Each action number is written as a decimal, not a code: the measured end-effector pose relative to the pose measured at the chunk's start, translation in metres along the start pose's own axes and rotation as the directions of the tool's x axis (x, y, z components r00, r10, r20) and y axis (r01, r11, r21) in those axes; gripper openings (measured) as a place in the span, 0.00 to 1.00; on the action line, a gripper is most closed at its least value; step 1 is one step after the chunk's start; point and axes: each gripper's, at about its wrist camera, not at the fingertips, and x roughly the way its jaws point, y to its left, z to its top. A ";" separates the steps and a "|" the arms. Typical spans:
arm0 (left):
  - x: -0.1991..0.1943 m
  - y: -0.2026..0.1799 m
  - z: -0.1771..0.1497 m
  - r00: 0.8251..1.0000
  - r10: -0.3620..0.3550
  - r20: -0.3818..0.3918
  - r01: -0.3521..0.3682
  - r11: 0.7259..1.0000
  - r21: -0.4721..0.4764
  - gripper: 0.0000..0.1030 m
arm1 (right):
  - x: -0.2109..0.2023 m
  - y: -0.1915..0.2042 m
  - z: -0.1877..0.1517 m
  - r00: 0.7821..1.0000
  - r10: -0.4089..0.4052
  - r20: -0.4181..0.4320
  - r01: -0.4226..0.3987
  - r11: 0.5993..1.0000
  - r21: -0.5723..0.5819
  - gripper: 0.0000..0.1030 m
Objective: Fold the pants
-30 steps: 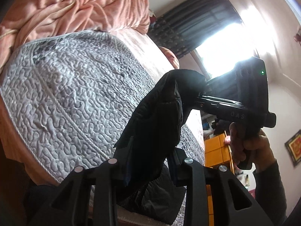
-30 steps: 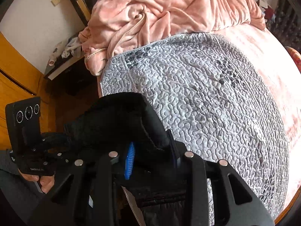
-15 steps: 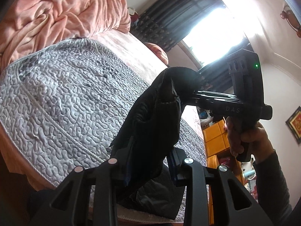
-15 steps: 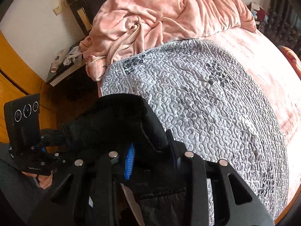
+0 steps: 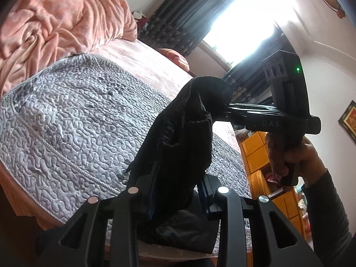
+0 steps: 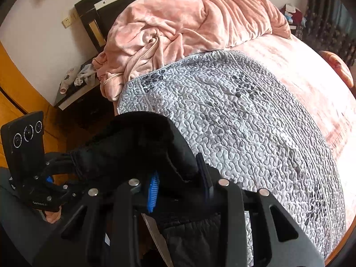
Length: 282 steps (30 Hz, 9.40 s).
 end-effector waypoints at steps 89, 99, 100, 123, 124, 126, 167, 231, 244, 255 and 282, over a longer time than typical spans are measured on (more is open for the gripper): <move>0.241 -0.180 -0.270 0.854 0.242 -0.460 0.104 0.788 0.606 0.30 | 0.003 -0.145 -0.401 0.982 -0.141 0.128 0.066 0.883 0.465 0.33; 0.256 -0.168 -0.280 0.825 0.218 -0.522 0.164 0.792 0.589 0.41 | 0.002 -0.173 -0.488 0.965 -0.159 0.208 -0.082 0.571 0.817 0.45; 0.253 -0.165 -0.277 0.821 0.193 -0.538 0.185 0.801 0.570 0.44 | -0.004 -0.175 -0.499 0.948 -0.167 0.271 -0.153 0.508 0.848 0.47; 0.199 0.029 -0.130 0.871 0.283 -0.401 -0.204 0.952 0.230 0.88 | 0.036 -0.160 -0.487 0.930 -0.211 0.299 -0.241 0.263 0.934 0.17; 0.200 0.031 -0.131 0.869 0.287 -0.404 -0.205 0.951 0.233 0.88 | 0.037 -0.155 -0.491 0.928 -0.218 0.303 -0.241 0.271 0.932 0.23; 0.199 0.031 -0.134 0.861 0.295 -0.414 -0.206 0.947 0.247 0.88 | 0.029 -0.147 -0.496 0.911 -0.238 0.337 -0.270 0.275 0.923 0.53; 0.199 0.038 -0.149 0.847 0.260 -0.463 -0.158 0.956 0.248 0.95 | 0.028 -0.143 -0.504 0.913 -0.293 0.283 -0.217 0.237 0.947 0.43; 0.322 0.078 -0.115 0.524 -0.366 -0.769 0.302 0.924 -0.234 0.96 | 0.090 -0.136 -0.558 0.833 0.015 0.554 -0.550 0.140 0.823 0.95; 0.308 0.083 -0.118 0.603 -0.356 -0.714 0.271 0.933 -0.236 0.51 | 0.105 -0.127 -0.521 0.845 0.061 0.532 -0.531 0.216 0.819 0.70; 0.268 0.074 -0.044 0.730 -0.305 -0.611 0.244 0.952 -0.184 0.33 | 0.059 -0.142 -0.416 0.848 0.056 0.527 -0.504 0.394 0.769 0.42; 0.265 0.171 0.105 0.934 -0.006 -0.358 -0.040 0.992 -0.120 0.77 | 0.066 -0.252 -0.297 0.915 -0.176 0.362 -0.249 0.459 0.853 0.83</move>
